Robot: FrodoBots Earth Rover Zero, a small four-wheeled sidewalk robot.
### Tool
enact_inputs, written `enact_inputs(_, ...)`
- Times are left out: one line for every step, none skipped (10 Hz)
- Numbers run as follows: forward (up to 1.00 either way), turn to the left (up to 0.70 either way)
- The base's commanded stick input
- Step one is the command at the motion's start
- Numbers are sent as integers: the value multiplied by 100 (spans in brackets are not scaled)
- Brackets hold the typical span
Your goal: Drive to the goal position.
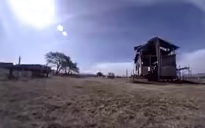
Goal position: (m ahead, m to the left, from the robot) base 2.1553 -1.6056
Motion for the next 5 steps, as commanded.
enact_inputs(70, 12)
enact_inputs(70, 27)
enact_inputs(70, 27)
enact_inputs(70, 27)
enact_inputs(70, 27)
